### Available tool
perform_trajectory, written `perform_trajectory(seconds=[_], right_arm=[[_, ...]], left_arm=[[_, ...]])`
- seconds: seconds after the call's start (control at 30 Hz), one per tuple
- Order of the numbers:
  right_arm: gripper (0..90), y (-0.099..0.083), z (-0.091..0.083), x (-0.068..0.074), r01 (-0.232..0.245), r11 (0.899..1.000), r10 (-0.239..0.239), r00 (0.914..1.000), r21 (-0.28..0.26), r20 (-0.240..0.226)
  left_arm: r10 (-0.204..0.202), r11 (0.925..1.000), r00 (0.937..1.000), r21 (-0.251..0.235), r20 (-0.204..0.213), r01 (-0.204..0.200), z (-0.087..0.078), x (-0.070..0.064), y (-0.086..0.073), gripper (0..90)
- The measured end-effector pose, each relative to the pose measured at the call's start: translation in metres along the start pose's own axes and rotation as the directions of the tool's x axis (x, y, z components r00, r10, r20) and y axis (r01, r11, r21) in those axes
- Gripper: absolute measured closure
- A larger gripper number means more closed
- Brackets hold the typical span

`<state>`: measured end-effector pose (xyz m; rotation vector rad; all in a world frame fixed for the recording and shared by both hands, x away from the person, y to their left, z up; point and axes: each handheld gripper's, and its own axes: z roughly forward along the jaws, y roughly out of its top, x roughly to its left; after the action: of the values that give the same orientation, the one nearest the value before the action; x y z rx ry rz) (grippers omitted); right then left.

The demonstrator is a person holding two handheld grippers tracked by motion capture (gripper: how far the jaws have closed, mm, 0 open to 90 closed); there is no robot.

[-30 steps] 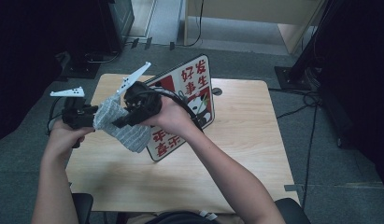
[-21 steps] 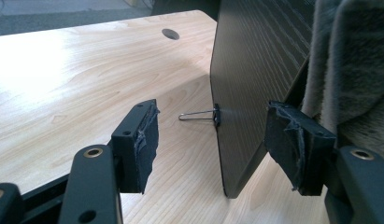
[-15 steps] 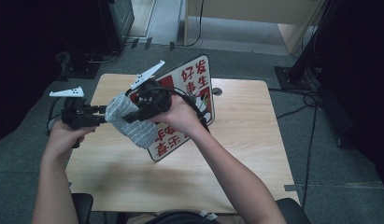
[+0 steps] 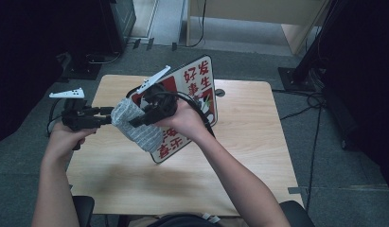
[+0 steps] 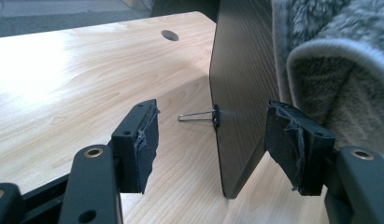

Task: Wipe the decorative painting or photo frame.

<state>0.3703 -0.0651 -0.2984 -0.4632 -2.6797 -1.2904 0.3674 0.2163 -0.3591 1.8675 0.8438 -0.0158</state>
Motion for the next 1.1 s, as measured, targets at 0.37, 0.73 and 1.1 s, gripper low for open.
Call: perform_trajectory(seconds=[0.37, 0.73, 1.1], right_arm=[[66.5, -0.010, 0.005, -0.003, -0.012, 1.000, 0.012, 0.9999, 0.019, -0.005], [66.5, -0.018, 0.011, -0.004, -0.024, 0.999, 0.024, 0.9997, 0.036, -0.003], [66.5, -0.028, 0.015, -0.006, -0.033, 0.999, 0.033, 0.9994, 0.042, -0.005]], left_arm=[[-0.006, 1.0000, 1.0000, -0.006, 0.001, 0.006, -0.003, 0.000, 0.000, 35.9], [-0.005, 0.9999, 1.0000, -0.010, 0.004, 0.005, -0.004, 0.000, 0.000, 36.0], [0.006, 0.9999, 0.9996, -0.015, 0.027, -0.005, -0.006, -0.005, 0.003, 39.2]])
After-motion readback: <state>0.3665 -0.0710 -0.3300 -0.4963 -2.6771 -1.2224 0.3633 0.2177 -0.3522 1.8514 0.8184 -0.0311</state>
